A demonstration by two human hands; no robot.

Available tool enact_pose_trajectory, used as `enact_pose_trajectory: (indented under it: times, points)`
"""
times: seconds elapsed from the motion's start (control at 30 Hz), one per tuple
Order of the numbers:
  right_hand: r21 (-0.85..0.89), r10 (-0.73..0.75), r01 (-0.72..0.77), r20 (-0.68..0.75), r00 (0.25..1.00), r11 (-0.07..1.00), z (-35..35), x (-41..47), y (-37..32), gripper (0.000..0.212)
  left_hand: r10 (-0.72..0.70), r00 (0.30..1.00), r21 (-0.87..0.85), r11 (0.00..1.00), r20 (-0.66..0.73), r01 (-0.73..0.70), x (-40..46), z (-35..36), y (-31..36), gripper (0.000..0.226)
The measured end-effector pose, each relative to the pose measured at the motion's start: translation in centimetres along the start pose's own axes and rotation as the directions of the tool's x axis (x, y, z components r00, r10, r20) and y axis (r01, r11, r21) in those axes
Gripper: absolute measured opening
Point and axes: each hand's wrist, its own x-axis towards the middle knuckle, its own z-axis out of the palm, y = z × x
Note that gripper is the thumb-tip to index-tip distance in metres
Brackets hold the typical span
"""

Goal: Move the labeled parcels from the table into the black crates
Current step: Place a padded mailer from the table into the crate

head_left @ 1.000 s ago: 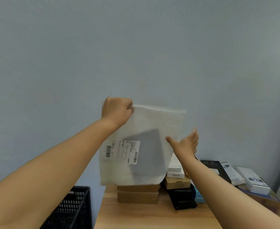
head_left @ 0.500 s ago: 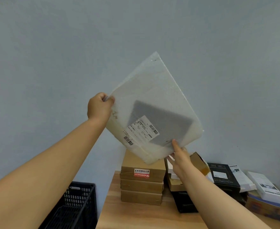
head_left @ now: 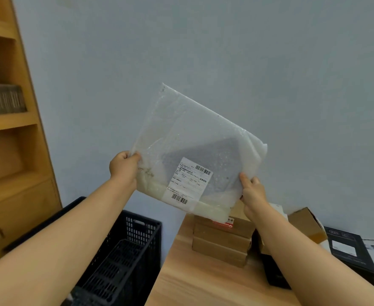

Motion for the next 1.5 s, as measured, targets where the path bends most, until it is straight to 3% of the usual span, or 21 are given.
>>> enact_pose_trajectory:
  times: [0.17, 0.33, 0.43, 0.77, 1.17, 1.5]
  points:
    - [-0.001, 0.019, -0.019, 0.103, 0.994, 1.000, 5.5, -2.7, 0.8, 0.012, -0.074, 0.994, -0.064, 0.996, -0.075, 0.069, 2.1, -6.2, -0.4, 0.020]
    - [-0.068, 0.028, -0.018, 0.158, 0.987, 0.998, 12.8, -6.0, 2.4, 0.029, -0.056, 0.994, -0.029, 0.998, -0.097, 0.053, 5.0, -14.1, -0.3, 0.013]
    - [-0.093, 0.050, -0.036, 0.153, 0.987, 0.995, 18.5, -8.6, 3.6, 0.026, -0.030, 0.997, 0.050, 0.998, -0.072, 0.034, 6.9, -20.6, 0.2, 0.005]
    - [-0.056, 0.117, -0.108, 0.222, 0.968, 0.993, 35.9, -16.0, 8.0, 0.037, -0.017, 0.996, 0.229, 0.973, 0.087, -0.003, 13.7, -37.6, 0.6, 0.020]
    - [-0.149, 0.176, -0.139, 0.277, 0.945, 0.979, 48.0, -15.8, 13.3, 0.035, -0.129, 0.991, 0.208, 0.969, -0.025, 0.131, 21.4, -45.7, -2.7, 0.019]
    - [-0.123, 0.294, -0.272, 0.230, 0.928, 0.954, 58.5, -7.9, 20.2, 0.022, -0.169, 0.981, 0.267, 0.945, -0.090, 0.187, 33.9, -45.6, -5.6, 0.021]
